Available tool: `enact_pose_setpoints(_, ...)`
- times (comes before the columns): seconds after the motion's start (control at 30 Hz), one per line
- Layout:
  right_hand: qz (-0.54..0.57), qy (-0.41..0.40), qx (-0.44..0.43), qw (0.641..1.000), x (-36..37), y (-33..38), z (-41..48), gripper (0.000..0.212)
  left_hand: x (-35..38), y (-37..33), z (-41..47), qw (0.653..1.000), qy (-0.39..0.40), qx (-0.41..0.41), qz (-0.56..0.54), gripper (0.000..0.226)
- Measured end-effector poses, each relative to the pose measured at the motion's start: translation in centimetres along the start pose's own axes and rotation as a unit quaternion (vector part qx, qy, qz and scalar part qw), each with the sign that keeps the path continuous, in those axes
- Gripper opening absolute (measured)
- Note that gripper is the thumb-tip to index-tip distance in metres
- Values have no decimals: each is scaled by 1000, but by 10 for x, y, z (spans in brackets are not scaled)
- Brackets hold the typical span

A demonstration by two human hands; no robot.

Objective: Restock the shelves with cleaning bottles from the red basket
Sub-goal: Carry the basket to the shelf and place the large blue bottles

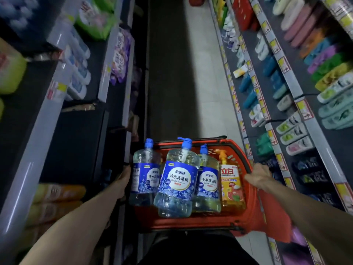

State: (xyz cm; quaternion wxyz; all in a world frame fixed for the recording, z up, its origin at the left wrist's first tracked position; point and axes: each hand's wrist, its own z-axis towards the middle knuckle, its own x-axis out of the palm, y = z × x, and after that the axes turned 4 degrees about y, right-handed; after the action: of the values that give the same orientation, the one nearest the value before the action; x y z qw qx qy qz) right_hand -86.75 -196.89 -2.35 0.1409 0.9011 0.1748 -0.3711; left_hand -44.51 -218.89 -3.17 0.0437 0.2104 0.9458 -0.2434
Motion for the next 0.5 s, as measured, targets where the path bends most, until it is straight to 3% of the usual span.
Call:
enact_pose_setpoints(0.23, 7, 4, 36, 999, -46, 80, 82, 27, -1, -120, 109, 999, 35, -5, -6, 59)
enact_pose_setpoints(0.37, 21, 2, 48, 999, -78, 122, 124, 34, -25, -154, 249, 999, 44, -21, 8, 82)
enact_pose_setpoints(0.5, 42, 7, 51, 998, -117, 161, 164, 31, 5, -266, 222, 999, 34, -16, -3, 88)
